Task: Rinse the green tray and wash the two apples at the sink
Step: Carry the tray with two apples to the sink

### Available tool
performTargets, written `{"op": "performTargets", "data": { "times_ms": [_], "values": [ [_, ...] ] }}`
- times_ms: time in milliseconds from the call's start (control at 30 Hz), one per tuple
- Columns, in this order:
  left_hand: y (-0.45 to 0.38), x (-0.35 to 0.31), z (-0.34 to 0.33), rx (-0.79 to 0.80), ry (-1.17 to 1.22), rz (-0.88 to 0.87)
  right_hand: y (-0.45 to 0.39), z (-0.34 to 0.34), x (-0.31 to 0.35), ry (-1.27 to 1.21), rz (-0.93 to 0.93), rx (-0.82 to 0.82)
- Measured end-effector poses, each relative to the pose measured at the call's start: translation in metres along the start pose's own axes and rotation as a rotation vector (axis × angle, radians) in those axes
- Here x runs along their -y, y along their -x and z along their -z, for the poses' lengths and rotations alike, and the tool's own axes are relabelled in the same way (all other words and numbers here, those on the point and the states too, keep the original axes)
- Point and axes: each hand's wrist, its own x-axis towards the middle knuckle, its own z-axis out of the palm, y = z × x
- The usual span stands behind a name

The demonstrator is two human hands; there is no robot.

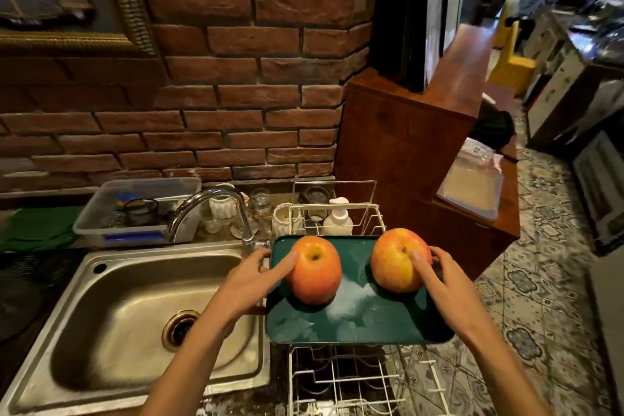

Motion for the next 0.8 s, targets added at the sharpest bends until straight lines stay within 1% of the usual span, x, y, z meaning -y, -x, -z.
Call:
{"op": "performTargets", "data": {
  "times_ms": [100,233,367,667,800],
  "values": [
    [-0.002,0.002,-0.002,0.020,0.037,0.018,0.002,-0.004,-0.004,-0.105,-0.019,0.040],
    [-0.003,0.001,-0.004,0.024,0.019,0.013,0.001,-0.009,-0.003,-0.257,-0.061,0.054],
    [0.001,-0.002,-0.003,0.054,0.118,0.001,0.002,-0.004,0.007,-0.407,-0.109,0.036],
    [0.005,0.003,0.003,0.050,0.149,-0.011,0.014,0.005,0.019,-0.460,-0.105,-0.002],
    [0.015,0.003,0.015,0.051,0.186,-0.064,0.028,0.010,0.033,-0.448,-0.088,-0.004]
  ]
}}
